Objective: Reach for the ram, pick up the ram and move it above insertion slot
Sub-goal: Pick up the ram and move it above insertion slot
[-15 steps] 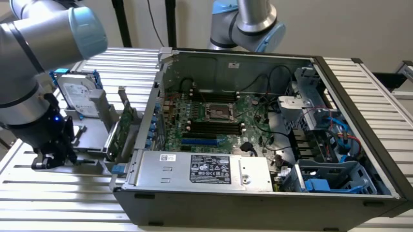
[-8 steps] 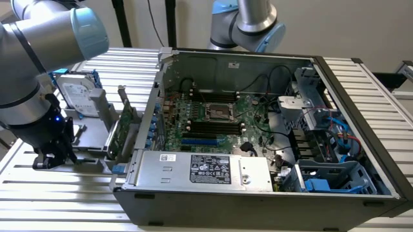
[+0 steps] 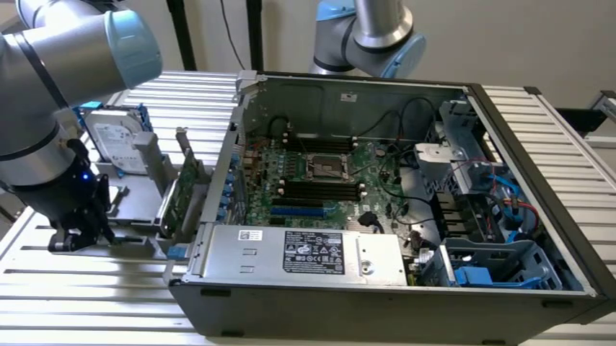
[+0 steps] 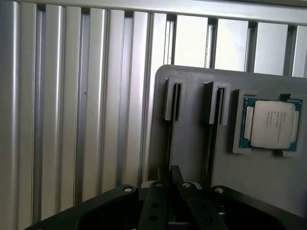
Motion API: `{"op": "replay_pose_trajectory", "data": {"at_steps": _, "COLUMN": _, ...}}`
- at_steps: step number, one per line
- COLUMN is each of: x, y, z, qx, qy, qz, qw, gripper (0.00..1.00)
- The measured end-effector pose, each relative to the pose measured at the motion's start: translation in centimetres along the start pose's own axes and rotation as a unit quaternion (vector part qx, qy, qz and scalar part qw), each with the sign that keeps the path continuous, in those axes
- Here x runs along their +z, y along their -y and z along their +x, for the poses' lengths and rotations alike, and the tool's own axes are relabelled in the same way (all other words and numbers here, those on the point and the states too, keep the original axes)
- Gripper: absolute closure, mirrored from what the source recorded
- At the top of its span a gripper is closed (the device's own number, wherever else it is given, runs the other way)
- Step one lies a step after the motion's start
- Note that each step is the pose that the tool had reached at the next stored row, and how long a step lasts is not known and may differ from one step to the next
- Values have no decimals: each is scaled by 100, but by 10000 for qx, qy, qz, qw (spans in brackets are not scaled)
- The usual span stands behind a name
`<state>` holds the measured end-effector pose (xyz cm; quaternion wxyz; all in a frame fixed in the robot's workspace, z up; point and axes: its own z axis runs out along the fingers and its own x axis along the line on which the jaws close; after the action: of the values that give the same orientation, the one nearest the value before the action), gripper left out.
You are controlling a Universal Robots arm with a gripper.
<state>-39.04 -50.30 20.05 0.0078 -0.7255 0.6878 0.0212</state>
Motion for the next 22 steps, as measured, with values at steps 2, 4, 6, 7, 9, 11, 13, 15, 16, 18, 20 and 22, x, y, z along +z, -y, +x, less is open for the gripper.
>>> {"op": "replay_pose_trajectory", "data": {"at_steps": 2, "x": -18, "y": 0, "z": -1, "qx": 0, "qy": 0, "qz": 0, "qw": 10000, "gripper": 87}}
{"op": "replay_pose_trajectory", "data": {"at_steps": 4, "x": -45, "y": -1, "z": -2, "qx": 0, "qy": 0, "qz": 0, "qw": 10000, "gripper": 87}}
{"op": "replay_pose_trajectory", "data": {"at_steps": 6, "x": -79, "y": -2, "z": -3, "qx": 0, "qy": 0, "qz": 0, "qw": 10000, "gripper": 87}}
{"op": "replay_pose_trajectory", "data": {"at_steps": 7, "x": -100, "y": -2, "z": -4, "qx": 0, "qy": 0, "qz": 0, "qw": 10000, "gripper": 87}}
{"op": "replay_pose_trajectory", "data": {"at_steps": 9, "x": -150, "y": -3, "z": -6, "qx": 0, "qy": 1, "qz": 0, "qw": 10000, "gripper": 87}}
{"op": "replay_pose_trajectory", "data": {"at_steps": 11, "x": -217, "y": -4, "z": -9, "qx": 0, "qy": 1, "qz": 0, "qw": 10000, "gripper": 87}}
{"op": "replay_pose_trajectory", "data": {"at_steps": 13, "x": -297, "y": -5, "z": -12, "qx": 0, "qy": 0, "qz": 0, "qw": 10000, "gripper": 87}}
{"op": "replay_pose_trajectory", "data": {"at_steps": 15, "x": -386, "y": -4, "z": -16, "qx": -1, "qy": 1, "qz": 0, "qw": 10000, "gripper": 87}}
{"op": "replay_pose_trajectory", "data": {"at_steps": 16, "x": -431, "y": -3, "z": -17, "qx": 0, "qy": 1, "qz": -1, "qw": 10000, "gripper": 87}}
{"op": "replay_pose_trajectory", "data": {"at_steps": 18, "x": -521, "y": -2, "z": -21, "qx": 0, "qy": 1, "qz": -3, "qw": 10000, "gripper": 87}}
{"op": "replay_pose_trajectory", "data": {"at_steps": 20, "x": -615, "y": -2, "z": -25, "qx": 0, "qy": 1, "qz": -4, "qw": 10000, "gripper": 87}}
{"op": "replay_pose_trajectory", "data": {"at_steps": 22, "x": -704, "y": 6, "z": -27, "qx": -1, "qy": 1, "qz": -3, "qw": 10000, "gripper": 87}}
